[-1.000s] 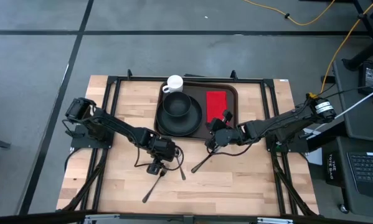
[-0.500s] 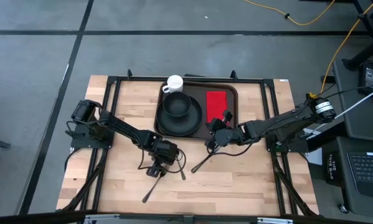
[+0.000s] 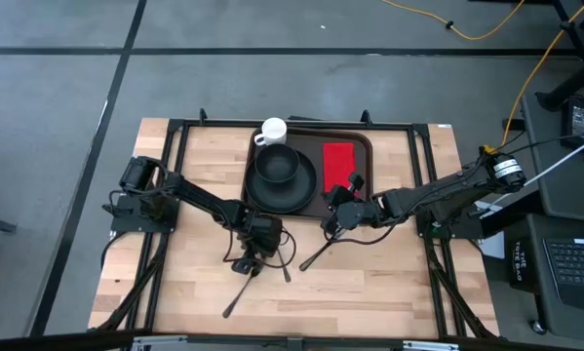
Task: Set up tray
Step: Put the black fork in the center of the red napkin
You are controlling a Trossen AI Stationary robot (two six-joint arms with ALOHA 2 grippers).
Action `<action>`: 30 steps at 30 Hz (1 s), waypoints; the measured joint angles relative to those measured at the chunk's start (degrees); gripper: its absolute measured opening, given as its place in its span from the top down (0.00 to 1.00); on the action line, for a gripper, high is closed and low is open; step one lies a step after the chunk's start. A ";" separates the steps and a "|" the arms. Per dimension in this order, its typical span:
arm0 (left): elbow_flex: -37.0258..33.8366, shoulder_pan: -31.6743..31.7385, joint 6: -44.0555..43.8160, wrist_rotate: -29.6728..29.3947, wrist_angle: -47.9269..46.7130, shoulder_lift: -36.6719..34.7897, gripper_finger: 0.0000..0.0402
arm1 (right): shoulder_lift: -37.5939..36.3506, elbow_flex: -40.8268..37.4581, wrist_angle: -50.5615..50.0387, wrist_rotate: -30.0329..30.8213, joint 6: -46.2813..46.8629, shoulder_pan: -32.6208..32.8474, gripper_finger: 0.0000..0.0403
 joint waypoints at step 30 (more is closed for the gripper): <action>-0.35 1.91 6.53 2.72 -0.53 0.47 0.80 | 0.00 0.00 0.00 0.02 0.04 0.00 0.96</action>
